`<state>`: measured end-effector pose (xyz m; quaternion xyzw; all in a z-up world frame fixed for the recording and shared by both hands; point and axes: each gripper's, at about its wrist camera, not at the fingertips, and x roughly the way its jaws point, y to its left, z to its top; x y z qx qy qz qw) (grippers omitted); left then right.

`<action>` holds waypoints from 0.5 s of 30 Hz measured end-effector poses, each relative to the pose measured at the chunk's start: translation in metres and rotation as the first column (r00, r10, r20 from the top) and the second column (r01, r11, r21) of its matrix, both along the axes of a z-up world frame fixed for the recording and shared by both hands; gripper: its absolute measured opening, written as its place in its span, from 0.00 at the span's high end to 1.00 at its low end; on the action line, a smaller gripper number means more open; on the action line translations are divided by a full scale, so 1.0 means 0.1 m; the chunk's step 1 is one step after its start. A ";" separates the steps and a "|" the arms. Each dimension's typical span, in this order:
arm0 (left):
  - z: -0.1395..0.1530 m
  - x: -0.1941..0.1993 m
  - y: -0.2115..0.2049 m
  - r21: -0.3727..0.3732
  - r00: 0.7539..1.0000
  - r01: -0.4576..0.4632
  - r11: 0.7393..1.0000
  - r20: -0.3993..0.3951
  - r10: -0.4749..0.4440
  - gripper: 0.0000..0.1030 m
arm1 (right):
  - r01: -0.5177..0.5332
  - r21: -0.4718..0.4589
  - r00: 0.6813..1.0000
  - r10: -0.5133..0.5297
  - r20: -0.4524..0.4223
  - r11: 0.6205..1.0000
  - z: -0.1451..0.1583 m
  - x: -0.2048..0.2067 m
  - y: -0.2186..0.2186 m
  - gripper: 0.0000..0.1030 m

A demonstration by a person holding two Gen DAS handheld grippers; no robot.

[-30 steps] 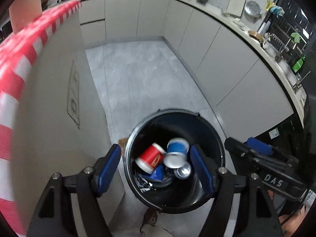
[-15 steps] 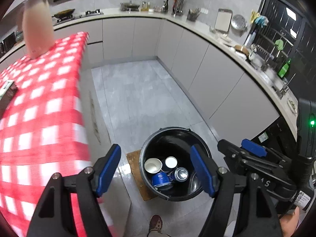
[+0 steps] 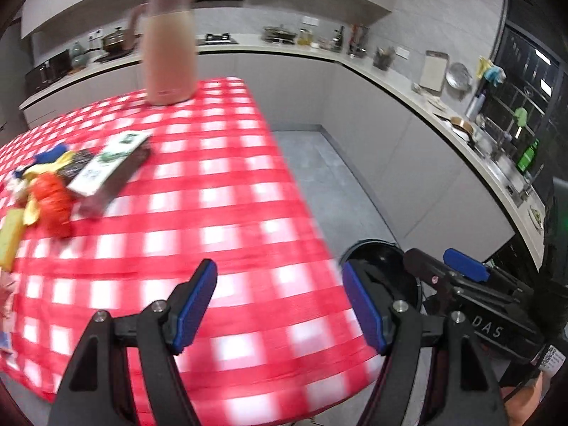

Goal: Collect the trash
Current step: 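Move both tools back over the table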

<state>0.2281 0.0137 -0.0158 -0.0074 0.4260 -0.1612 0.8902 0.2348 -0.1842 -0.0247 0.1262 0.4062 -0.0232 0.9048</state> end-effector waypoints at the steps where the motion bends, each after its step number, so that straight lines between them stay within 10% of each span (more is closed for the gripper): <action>1: 0.00 0.00 0.13 0.000 1.000 -0.010 1.000 0.002 0.010 0.26 | -0.008 0.000 1.000 0.008 0.003 1.000 0.01 0.01 0.12 0.23; 15: -0.01 -0.11 1.60 0.033 0.993 -0.119 0.992 0.030 0.118 0.24 | -0.097 0.004 0.995 0.097 0.023 0.995 0.02 0.10 1.80 0.23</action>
